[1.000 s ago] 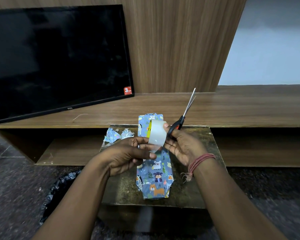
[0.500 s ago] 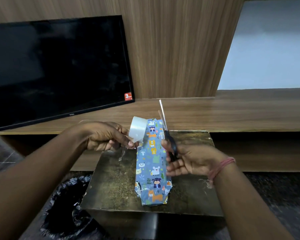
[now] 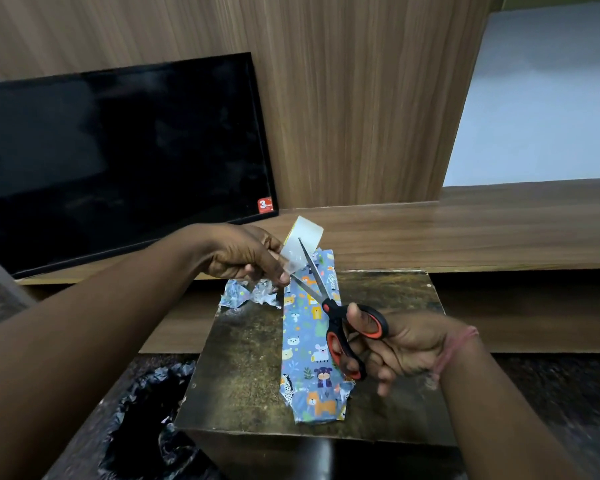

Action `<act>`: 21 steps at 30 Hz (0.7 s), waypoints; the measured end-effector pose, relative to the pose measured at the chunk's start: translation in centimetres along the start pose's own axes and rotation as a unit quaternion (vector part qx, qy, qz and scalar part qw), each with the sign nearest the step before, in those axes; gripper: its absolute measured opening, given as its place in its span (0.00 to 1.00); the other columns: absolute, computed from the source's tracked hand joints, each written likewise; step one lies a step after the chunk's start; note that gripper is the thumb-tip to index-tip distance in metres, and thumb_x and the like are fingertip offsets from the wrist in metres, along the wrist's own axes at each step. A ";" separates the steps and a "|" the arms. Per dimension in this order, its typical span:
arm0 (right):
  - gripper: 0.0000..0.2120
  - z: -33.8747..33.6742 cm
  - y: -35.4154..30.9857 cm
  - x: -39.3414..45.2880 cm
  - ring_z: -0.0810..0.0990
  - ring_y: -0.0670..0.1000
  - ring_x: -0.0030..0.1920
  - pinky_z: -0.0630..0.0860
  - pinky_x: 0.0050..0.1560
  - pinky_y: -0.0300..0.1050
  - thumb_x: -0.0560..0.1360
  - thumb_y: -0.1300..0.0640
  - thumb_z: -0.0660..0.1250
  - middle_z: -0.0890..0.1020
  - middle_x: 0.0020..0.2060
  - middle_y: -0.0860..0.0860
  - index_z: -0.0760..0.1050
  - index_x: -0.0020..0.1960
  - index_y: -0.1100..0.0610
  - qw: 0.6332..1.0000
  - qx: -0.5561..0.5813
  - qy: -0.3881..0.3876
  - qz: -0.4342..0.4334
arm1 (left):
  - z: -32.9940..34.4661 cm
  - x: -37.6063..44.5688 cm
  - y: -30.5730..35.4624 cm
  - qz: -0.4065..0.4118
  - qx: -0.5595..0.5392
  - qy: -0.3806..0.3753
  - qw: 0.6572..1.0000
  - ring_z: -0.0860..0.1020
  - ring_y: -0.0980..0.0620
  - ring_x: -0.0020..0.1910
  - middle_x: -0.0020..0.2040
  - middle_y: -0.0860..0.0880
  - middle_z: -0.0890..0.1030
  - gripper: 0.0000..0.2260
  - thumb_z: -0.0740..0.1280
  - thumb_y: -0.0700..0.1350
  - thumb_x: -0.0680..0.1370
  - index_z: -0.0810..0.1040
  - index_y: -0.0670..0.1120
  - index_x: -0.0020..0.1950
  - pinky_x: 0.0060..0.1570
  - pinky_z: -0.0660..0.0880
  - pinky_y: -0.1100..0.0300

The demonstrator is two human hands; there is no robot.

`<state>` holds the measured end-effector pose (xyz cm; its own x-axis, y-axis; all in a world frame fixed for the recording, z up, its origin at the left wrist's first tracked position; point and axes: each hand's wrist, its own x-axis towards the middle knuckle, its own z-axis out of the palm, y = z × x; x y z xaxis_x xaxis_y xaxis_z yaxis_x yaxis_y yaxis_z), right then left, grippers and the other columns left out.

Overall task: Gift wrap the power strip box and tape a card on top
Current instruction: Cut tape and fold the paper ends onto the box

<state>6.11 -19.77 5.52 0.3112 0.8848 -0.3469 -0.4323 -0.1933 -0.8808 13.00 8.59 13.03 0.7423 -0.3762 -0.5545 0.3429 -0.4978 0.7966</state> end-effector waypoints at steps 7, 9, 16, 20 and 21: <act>0.35 0.1 0.1 0.0 0.75 0.42 0.24 0.81 0.30 0.40 0.61 0.27 0.74 0.76 0.39 0.54 0.74 0.51 0.55 1.000 0.004 0.026 -0.004 | 0.7 0.3 0.6 -0.008 0.027 -0.014 1.000 0.73 0.57 0.35 0.54 0.42 0.83 0.14 0.75 0.30 0.72 0.81 0.40 0.56 0.21 0.63 0.70; 0.36 0.1 0.2 -0.2 0.75 0.42 0.24 0.81 0.30 0.40 0.61 0.26 0.73 0.76 0.39 0.54 0.73 0.51 0.55 1.000 -0.002 0.026 -0.005 | 0.9 0.3 0.6 -0.008 0.030 -0.027 0.999 0.73 0.54 0.40 0.56 0.46 0.85 0.17 0.76 0.30 0.72 0.80 0.39 0.59 0.21 0.63 0.70; 0.35 -0.2 0.5 -1.2 0.74 0.43 0.25 0.79 0.27 0.38 0.64 0.29 0.74 0.75 0.38 0.55 0.73 0.53 0.57 0.999 -0.012 0.031 -0.027 | 1.2 -0.3 0.9 -0.003 0.028 -0.060 0.998 0.66 0.53 0.47 0.59 0.50 0.84 0.17 0.80 0.33 0.68 0.85 0.47 0.52 0.22 0.63 0.69; 0.36 0.0 0.5 -1.5 0.74 0.42 0.24 0.75 0.24 0.36 0.62 0.28 0.75 0.75 0.37 0.55 0.72 0.52 0.57 0.998 -0.035 0.044 -0.017 | 2.6 -0.9 2.1 0.003 0.058 -0.052 0.997 0.71 0.57 0.39 0.48 0.57 0.85 0.19 0.73 0.28 0.74 0.78 0.43 0.61 0.25 0.57 0.68; 0.37 0.1 0.5 -1.6 0.73 0.42 0.23 0.73 0.22 0.35 0.61 0.27 0.75 0.75 0.37 0.54 0.72 0.52 0.56 0.997 -0.046 0.052 -0.014 | 2.9 -0.9 2.2 0.005 0.061 -0.056 0.997 0.73 0.58 0.37 0.45 0.58 0.83 0.20 0.72 0.27 0.74 0.77 0.42 0.62 0.25 0.56 0.67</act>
<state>5.28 -21.24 5.70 0.4094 0.8430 -0.3489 -0.3434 -0.2119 -0.9150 11.43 5.60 14.63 0.6747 -0.4631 -0.5748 0.2578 -0.5818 0.7714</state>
